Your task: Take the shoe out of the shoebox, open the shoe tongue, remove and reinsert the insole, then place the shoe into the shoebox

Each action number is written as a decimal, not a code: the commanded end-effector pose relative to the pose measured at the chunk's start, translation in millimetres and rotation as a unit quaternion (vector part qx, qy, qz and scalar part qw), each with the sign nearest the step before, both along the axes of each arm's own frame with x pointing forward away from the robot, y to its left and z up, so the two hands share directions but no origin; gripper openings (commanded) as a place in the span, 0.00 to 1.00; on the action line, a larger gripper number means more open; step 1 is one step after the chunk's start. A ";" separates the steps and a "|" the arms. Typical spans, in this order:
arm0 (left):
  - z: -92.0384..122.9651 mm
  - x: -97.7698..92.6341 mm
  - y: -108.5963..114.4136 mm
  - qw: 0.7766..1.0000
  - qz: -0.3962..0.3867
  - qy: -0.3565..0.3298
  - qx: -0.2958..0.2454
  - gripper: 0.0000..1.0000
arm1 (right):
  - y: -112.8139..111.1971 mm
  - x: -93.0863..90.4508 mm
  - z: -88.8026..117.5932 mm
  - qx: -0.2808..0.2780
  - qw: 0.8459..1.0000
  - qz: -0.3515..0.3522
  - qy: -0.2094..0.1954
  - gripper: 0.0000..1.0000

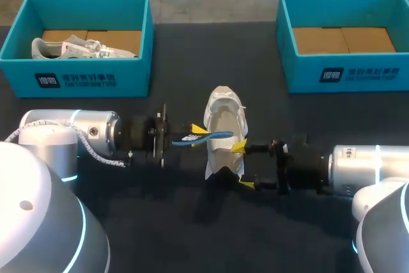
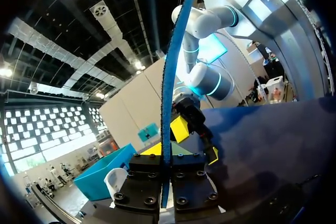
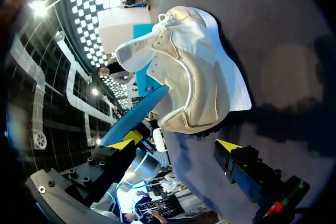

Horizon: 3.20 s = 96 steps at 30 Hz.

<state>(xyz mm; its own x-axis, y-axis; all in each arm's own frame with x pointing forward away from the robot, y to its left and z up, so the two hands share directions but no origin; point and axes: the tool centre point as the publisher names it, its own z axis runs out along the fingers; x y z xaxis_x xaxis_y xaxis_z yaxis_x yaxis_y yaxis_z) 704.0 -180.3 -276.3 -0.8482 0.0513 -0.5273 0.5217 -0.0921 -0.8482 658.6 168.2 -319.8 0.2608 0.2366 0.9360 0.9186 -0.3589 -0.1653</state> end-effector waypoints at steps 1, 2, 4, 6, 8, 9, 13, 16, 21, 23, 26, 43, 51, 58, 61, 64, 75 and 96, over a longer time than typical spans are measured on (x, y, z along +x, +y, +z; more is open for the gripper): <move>-0.9 2.6 -2.8 1.000 -0.002 0.000 0.001 0.00 | 2.0 0.1 1.6 -0.004 1.000 0.000 0.002 1.00; -1.3 3.0 -3.4 1.000 -0.001 0.000 0.001 0.00 | 2.0 0.1 1.6 -0.004 1.000 0.000 0.002 1.00; -2.0 3.3 -4.6 1.000 -0.002 0.000 0.001 0.00 | 2.0 0.1 1.6 -0.004 1.000 0.000 0.002 1.00; -3.0 3.4 -6.1 1.000 -0.003 0.000 0.002 0.00 | 2.0 0.1 1.6 -0.004 1.000 0.000 0.002 1.00; -3.6 3.7 -7.5 1.000 -0.003 0.001 0.002 0.00 | 2.0 0.1 1.6 -0.004 1.000 0.000 0.002 1.00; -3.8 3.5 -8.1 1.000 -0.004 0.001 0.002 0.00 | 2.0 0.1 1.6 -0.004 1.000 0.000 0.002 1.00; -4.6 3.4 -9.8 1.000 -0.006 0.002 0.002 0.00 | 2.0 0.1 1.6 -0.004 1.000 0.000 0.002 1.00; -4.9 3.8 -10.2 1.000 -0.006 0.002 0.002 0.00 | 2.0 0.1 1.6 -0.004 1.000 0.000 0.002 1.00; -6.3 5.3 -10.2 1.000 -0.006 0.002 0.003 0.00 | 2.0 0.1 1.6 -0.004 1.000 0.000 0.002 1.00; -6.7 6.4 -10.4 1.000 -0.005 0.003 0.003 0.00 | 2.0 0.1 1.6 -0.004 1.000 0.000 0.002 1.00; -7.5 7.1 -11.6 1.000 -0.004 0.003 0.003 0.00 | 2.0 0.1 1.6 -0.004 1.000 0.000 0.002 1.00; -10.8 7.9 -20.9 1.000 -0.011 0.006 0.000 0.00 | 2.0 0.1 1.6 -0.004 1.000 0.000 0.002 1.00; -13.7 9.3 -26.2 1.000 -0.013 0.008 -0.003 0.00 | 2.0 0.1 1.6 -0.004 1.000 0.000 0.002 1.00; -18.5 10.6 -28.0 1.000 -0.015 0.010 -0.003 0.00 | 2.0 0.1 1.6 -0.004 1.000 0.000 0.002 1.00; -19.5 11.7 -27.7 1.000 -0.015 0.009 -0.004 0.00 | 2.0 0.1 1.6 -0.004 1.000 0.000 0.002 1.00; -20.3 13.0 -27.1 1.000 -0.013 0.009 -0.004 0.00 | 2.0 0.1 1.6 -0.004 1.000 0.000 0.002 1.00; -24.7 14.1 -24.4 1.000 -0.014 0.009 -0.004 0.00 | 2.0 0.1 1.6 -0.004 1.000 0.000 0.002 1.00; -32.6 19.4 -25.2 1.000 -0.016 0.003 -0.001 0.00 | 2.0 0.1 1.6 -0.004 1.000 0.000 0.002 1.00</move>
<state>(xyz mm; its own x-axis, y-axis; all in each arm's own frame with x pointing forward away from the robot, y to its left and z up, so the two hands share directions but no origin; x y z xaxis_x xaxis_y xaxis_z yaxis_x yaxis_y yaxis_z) 721.0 -203.0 -305.9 -0.8504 0.0741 -0.5210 0.5129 -0.1049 -0.8520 658.6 168.2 -319.8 0.2608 0.2365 0.9360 0.9186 -0.3589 -0.1653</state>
